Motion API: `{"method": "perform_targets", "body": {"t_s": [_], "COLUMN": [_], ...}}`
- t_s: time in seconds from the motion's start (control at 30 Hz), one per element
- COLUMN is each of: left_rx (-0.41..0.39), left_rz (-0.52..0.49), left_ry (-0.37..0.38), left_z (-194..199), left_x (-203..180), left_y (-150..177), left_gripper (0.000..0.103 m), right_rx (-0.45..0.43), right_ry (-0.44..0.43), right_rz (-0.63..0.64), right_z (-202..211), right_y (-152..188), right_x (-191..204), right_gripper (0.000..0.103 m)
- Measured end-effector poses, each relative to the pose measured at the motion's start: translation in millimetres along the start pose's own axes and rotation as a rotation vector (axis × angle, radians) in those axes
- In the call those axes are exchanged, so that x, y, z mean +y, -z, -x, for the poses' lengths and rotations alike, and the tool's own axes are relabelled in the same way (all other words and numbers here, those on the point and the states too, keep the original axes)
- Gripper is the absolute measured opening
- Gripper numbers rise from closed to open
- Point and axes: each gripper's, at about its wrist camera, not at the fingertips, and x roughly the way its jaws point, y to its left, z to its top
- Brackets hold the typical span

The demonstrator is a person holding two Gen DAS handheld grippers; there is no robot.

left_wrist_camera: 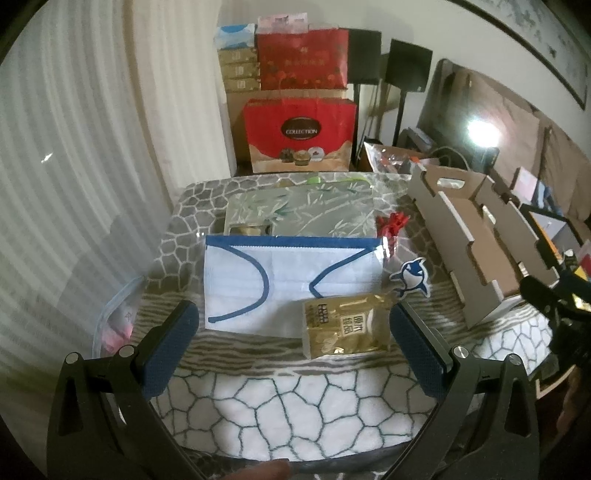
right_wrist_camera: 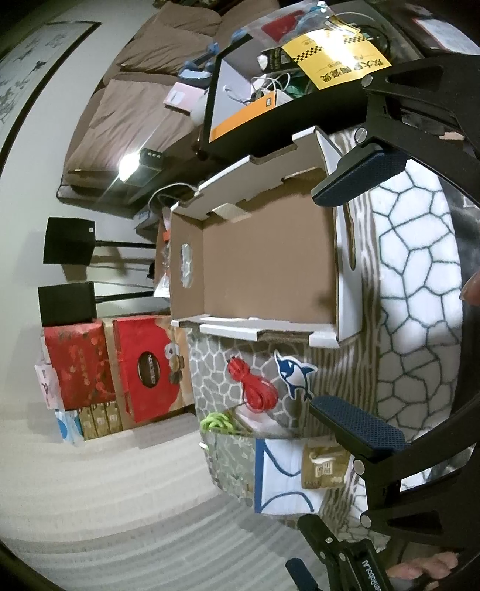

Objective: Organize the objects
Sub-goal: 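Clamp the white box wall with the right tool while moving the left tool toward the gold packet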

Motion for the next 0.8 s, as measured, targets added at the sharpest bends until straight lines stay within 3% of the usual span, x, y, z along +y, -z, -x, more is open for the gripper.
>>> {"method": "perform_targets", "body": {"t_s": [0.4,0.57,0.8], "left_rx": [0.048,0.058,0.106], "left_rz": [0.053,0.04,0.018], "left_ry": [0.045,0.04,0.139], "left_z": [-28,-36,-50], "left_x": [29,31,21], "left_y": [10,13,17], "left_gripper": [0.103,0.103,0.103], "right_rx": [0.029,0.051,0.085], "right_ry": [0.006,0.053,0.074], "right_rz": [-0.022,-0.024,-0.042], "right_z": [-19,-33,-54], "right_y": [-9,-18,-32], "right_x": [-43,-70,-107], "right_gripper": [0.103,0.102,0.094]}}
